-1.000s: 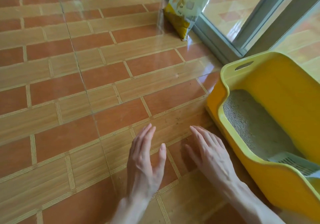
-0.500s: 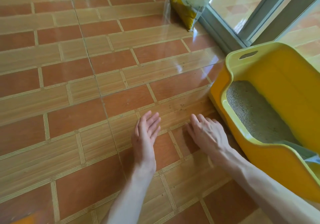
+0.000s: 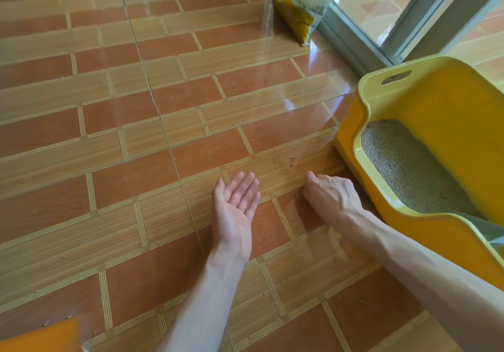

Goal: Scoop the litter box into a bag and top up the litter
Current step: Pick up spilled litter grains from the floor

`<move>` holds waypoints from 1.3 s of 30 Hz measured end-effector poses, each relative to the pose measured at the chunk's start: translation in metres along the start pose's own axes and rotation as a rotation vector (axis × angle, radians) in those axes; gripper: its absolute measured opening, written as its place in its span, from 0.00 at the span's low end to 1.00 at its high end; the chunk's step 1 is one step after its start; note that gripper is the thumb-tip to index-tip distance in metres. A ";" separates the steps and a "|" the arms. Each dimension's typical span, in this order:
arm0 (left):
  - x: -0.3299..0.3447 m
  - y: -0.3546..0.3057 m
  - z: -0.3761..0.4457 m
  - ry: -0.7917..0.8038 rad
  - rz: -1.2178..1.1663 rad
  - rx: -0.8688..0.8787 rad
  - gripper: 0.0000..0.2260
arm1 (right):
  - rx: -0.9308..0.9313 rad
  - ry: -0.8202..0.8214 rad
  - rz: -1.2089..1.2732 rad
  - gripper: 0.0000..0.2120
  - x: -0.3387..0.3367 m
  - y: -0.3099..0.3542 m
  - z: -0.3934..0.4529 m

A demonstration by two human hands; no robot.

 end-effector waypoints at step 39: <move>-0.049 -0.015 -0.012 0.141 -0.293 -0.159 0.24 | -0.164 -0.066 0.011 0.05 0.013 0.039 -0.011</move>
Point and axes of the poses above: each hand's wrist, its own z-axis towards the middle knuckle, its own x-axis out of the palm, y = z × x, the point moved 4 cm from there along z, towards the middle knuckle, and after that the axes turned 12 degrees about z, right-handed, at the moved point
